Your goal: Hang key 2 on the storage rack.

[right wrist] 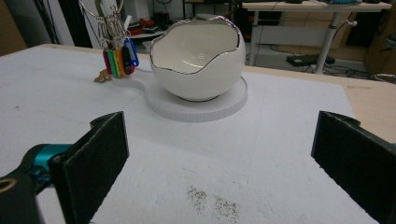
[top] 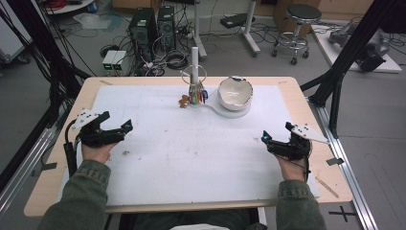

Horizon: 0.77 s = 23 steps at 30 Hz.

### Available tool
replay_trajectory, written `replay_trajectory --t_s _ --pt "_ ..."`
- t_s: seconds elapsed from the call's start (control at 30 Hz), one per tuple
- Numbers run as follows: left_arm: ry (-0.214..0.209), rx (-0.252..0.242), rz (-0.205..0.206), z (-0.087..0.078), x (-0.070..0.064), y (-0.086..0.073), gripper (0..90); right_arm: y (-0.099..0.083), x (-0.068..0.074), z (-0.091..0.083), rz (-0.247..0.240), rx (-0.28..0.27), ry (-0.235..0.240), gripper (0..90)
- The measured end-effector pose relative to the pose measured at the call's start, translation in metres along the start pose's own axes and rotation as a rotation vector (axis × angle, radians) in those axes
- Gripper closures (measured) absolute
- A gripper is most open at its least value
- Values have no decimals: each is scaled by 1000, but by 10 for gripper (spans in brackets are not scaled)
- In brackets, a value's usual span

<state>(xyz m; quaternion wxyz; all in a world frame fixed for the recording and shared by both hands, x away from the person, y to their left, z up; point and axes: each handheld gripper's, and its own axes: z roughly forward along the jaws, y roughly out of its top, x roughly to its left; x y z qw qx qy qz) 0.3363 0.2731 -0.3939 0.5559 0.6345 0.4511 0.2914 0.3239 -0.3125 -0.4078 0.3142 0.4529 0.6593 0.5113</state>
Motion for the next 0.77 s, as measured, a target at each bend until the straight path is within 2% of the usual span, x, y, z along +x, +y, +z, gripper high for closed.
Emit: replay_trajectory --t_s 0.13,0.4,0.6,0.77 --pt "23 -5 30 -7 1 -6 16 0 0 0 -1 0 3 31" --pt "54 10 11 -24 7 -17 16 0 0 0 -2 -1 4 30" --pt "84 -36 17 -34 7 -13 16 0 1 2 -11 3 3 30" --pt "81 -16 30 -32 7 -14 16 0 2 4 -16 8 6 30"
